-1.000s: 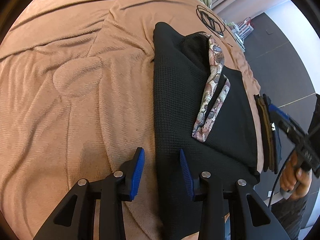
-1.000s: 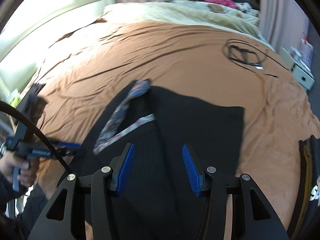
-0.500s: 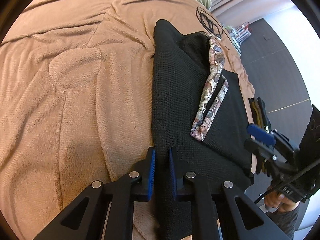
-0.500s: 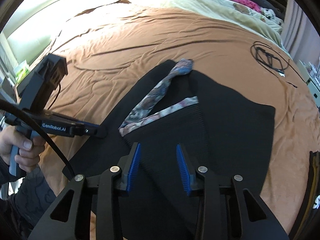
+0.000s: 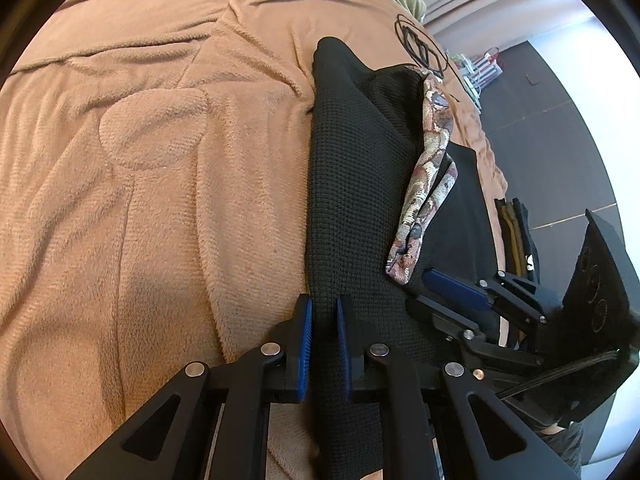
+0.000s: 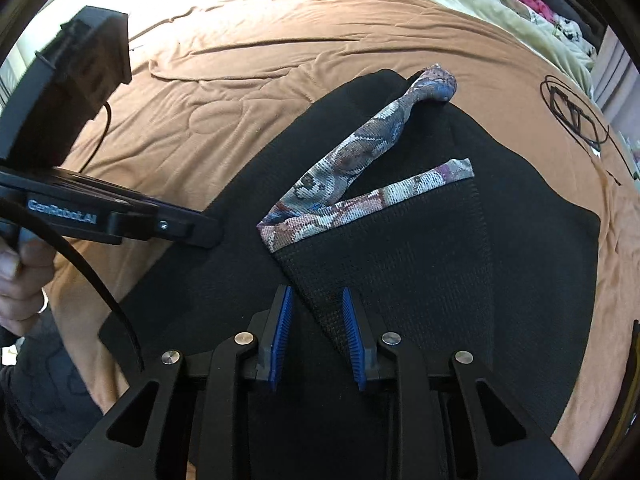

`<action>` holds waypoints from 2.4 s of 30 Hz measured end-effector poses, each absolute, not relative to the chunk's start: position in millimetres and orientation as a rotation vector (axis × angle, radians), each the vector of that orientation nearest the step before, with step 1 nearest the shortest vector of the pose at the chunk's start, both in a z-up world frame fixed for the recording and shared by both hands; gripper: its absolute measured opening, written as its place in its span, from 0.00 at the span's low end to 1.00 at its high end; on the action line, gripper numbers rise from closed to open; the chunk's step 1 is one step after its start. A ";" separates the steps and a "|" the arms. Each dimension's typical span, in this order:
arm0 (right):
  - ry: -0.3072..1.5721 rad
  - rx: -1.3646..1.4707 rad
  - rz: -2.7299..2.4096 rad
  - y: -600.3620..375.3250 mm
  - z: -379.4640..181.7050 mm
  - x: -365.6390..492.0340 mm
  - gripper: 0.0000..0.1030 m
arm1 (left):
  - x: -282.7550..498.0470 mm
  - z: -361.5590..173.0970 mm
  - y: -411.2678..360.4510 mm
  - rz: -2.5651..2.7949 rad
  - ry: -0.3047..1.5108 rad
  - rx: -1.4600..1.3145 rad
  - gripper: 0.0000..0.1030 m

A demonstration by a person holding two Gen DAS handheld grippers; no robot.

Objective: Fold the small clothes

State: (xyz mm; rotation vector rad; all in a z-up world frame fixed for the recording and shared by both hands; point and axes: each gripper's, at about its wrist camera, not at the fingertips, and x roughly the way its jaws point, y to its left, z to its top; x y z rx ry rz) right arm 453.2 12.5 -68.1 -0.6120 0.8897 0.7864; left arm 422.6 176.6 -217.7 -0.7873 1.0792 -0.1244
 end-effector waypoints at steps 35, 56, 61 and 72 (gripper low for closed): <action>0.760 -0.195 0.539 -101.1 4.2 516.4 0.00 | 441.9 -205.9 162.4 -0.066 1.140 -0.698 0.10; 0.918 -0.083 0.410 -92.8 -42.4 577.2 0.57 | 492.6 -179.8 177.7 -0.019 1.057 -0.644 0.44; 0.949 -0.091 0.371 -89.9 -50.4 600.7 0.57 | 517.3 -186.9 175.8 0.002 1.074 -0.605 0.44; 0.993 -0.010 0.323 -105.8 -66.1 638.8 0.57 | 563.6 -193.3 182.4 0.045 1.085 -0.539 0.44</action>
